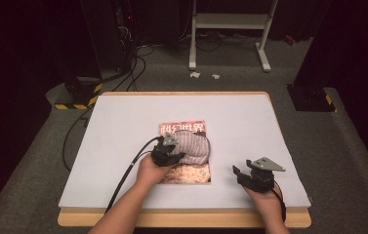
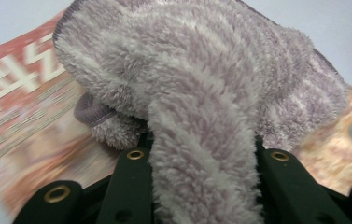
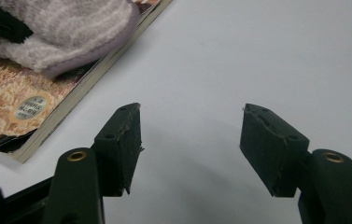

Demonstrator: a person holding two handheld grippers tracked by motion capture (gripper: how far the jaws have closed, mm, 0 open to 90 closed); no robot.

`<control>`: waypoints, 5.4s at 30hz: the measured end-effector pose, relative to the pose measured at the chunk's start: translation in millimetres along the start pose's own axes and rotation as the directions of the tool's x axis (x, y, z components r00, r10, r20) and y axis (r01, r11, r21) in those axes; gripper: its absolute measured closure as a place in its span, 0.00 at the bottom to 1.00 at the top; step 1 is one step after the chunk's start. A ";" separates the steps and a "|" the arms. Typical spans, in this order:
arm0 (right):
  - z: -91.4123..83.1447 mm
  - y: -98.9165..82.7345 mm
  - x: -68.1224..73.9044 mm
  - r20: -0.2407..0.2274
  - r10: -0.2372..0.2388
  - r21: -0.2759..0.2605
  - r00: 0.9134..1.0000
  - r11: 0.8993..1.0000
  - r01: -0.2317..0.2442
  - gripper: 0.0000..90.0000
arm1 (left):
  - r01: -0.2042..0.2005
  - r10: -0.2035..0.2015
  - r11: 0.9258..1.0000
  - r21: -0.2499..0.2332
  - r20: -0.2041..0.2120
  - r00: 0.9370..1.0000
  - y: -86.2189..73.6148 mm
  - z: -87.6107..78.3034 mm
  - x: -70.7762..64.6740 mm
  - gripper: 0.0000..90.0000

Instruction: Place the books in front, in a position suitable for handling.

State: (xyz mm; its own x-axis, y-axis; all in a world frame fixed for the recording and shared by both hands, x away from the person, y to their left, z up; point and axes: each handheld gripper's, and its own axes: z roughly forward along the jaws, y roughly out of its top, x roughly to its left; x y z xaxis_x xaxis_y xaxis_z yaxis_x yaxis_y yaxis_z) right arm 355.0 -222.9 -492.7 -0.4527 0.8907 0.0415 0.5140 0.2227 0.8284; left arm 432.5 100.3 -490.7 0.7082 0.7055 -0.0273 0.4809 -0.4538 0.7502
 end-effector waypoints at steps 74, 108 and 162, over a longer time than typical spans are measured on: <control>0.3 0.1 2.3 -0.009 -0.012 -0.001 1.000 1.000 0.012 0.43 | -0.021 0.021 1.000 0.009 0.033 0.999 12.5 14.2 -2.3 0.74; 0.2 0.5 0.4 -0.014 0.017 -0.010 1.000 1.000 -0.018 0.43 | 0.088 -0.084 0.996 0.018 -0.153 0.985 -8.7 -31.0 86.8 0.76; -2.1 0.3 -1.7 -0.038 0.030 -0.029 0.999 0.999 -0.031 0.44 | 0.087 -0.079 0.995 0.048 -0.139 0.987 13.9 4.4 104.8 0.75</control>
State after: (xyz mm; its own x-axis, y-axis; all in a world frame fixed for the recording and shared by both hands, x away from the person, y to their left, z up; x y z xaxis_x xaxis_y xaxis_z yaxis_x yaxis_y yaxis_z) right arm 354.5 -225.1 -491.3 -0.4643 0.8814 0.0870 0.5065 0.1836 0.8425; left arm 515.7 165.5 -486.0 0.5890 0.8082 0.0054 0.5647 -0.4163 0.7126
